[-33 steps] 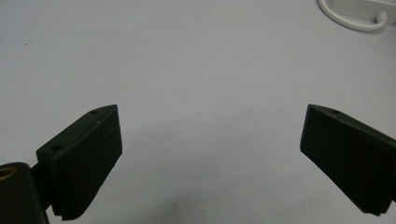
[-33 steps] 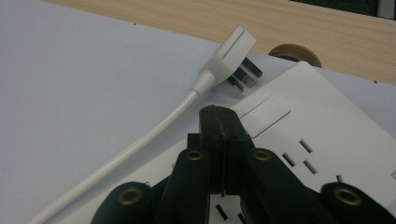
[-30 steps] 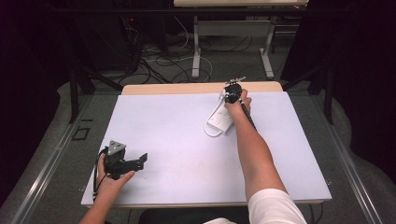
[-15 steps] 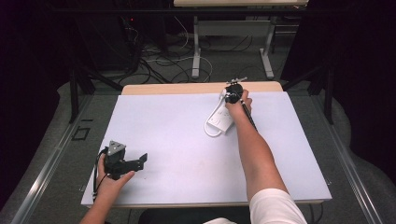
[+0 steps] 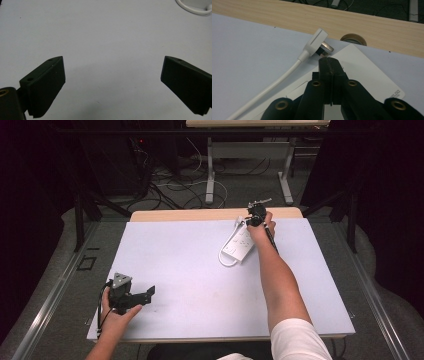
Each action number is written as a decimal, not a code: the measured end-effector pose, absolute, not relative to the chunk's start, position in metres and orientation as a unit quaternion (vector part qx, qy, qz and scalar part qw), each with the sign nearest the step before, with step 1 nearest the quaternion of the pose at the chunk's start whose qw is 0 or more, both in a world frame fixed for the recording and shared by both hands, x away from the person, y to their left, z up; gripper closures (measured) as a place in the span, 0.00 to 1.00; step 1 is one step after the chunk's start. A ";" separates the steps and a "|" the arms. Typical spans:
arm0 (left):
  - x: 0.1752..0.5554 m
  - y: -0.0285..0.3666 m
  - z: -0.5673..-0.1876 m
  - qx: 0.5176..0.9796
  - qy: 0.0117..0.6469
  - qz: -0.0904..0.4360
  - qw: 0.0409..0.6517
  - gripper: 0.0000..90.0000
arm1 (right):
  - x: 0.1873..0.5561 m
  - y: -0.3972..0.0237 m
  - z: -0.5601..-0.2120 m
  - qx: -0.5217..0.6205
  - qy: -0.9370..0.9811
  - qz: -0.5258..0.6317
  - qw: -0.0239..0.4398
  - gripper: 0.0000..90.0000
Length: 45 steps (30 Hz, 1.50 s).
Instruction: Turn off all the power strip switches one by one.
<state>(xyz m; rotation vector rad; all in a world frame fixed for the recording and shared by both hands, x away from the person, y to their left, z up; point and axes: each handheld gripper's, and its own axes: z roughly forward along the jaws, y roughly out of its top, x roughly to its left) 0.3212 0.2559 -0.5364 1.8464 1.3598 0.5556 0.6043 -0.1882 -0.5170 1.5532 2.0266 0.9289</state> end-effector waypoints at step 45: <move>0.307 0.269 -0.538 0.711 0.556 0.226 0.366 0.06 | 0.619 -0.200 -0.539 0.563 0.712 0.355 0.224 1.00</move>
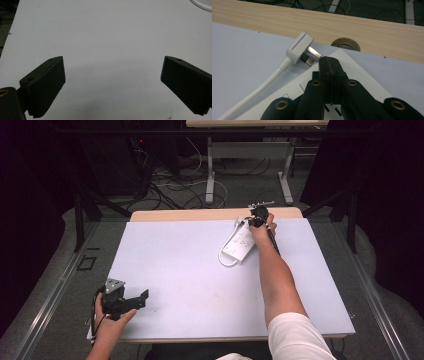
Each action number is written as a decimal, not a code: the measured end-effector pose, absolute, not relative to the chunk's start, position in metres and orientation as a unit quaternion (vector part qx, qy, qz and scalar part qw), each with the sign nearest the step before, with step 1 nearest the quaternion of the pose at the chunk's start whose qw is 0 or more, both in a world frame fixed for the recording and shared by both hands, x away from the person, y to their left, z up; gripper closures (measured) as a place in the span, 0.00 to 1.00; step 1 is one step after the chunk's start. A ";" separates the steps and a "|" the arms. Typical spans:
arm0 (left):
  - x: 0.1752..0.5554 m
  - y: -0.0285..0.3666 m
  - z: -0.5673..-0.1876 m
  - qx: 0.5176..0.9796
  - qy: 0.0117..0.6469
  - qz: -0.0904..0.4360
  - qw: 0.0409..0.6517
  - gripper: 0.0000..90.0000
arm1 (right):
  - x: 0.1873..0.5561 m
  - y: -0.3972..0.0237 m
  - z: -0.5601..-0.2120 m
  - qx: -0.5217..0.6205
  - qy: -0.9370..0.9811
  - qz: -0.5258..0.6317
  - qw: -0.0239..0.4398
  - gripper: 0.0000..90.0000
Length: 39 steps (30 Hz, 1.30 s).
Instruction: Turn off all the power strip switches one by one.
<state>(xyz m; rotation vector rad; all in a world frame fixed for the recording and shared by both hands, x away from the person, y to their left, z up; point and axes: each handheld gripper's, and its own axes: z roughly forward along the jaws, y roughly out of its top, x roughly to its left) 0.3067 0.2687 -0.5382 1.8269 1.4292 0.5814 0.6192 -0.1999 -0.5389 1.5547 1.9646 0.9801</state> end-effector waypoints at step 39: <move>0.330 0.244 -0.538 0.735 0.518 0.211 0.383 0.06 | 0.567 -0.221 -0.524 0.530 0.748 0.344 0.204 0.69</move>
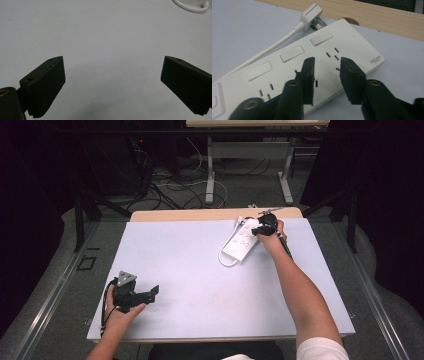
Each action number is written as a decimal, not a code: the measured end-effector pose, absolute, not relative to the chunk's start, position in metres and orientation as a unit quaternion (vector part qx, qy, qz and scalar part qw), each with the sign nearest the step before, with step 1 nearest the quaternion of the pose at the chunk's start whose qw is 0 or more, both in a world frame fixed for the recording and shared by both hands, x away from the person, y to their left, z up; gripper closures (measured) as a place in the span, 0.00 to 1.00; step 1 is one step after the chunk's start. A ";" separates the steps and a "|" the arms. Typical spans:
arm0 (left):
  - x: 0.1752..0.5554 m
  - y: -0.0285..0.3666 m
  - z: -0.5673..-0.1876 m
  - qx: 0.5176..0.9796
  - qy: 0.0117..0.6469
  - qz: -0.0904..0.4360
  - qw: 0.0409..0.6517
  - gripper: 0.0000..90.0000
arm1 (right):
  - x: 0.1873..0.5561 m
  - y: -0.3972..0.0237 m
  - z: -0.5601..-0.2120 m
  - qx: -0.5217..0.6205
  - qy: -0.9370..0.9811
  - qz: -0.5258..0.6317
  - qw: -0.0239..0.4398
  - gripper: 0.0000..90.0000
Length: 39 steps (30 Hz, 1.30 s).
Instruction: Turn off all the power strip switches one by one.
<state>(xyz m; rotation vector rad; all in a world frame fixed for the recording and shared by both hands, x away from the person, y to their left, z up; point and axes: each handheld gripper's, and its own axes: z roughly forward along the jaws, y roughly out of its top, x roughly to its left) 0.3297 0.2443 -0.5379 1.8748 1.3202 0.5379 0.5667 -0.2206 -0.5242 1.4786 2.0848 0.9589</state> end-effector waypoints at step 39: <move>0.341 0.230 -0.537 0.749 0.498 0.200 0.388 0.06 | 0.378 -0.226 -0.518 0.460 0.778 0.385 0.187 0.00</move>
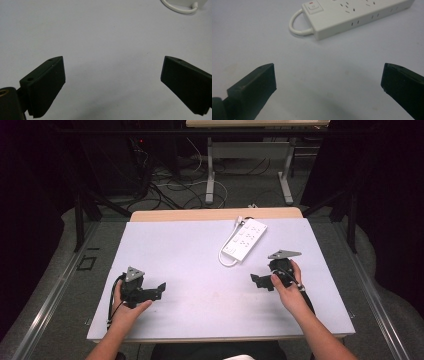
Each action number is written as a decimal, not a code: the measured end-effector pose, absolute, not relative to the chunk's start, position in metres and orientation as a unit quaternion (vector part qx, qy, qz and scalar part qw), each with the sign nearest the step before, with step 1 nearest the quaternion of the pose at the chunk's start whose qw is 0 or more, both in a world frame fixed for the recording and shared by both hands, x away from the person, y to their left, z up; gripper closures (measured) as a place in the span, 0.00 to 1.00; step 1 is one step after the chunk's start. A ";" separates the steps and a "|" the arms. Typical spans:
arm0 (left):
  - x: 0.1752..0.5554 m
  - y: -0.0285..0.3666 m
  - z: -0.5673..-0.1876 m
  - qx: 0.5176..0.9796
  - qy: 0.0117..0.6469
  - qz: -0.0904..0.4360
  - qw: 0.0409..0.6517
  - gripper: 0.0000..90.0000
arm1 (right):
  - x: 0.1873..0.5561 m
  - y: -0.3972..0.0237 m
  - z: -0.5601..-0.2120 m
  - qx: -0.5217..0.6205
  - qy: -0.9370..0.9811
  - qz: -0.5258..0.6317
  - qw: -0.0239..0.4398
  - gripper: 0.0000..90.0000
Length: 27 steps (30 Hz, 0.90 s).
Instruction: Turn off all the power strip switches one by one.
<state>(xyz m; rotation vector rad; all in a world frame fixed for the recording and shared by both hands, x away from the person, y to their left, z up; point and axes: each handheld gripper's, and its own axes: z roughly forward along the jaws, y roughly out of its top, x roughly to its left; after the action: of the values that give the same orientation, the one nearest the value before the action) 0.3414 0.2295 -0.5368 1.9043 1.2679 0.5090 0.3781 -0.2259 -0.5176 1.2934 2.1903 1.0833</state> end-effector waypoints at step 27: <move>0.341 0.232 -0.535 0.748 0.500 0.205 0.386 0.06 | 0.353 -0.251 -0.551 0.477 0.777 0.353 0.212 0.00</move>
<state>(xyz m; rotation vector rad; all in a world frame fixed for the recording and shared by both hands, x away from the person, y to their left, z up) 0.3407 0.2325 -0.5351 1.9035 1.2724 0.5211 0.3528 -0.2514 -0.5512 1.3246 2.1577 0.9799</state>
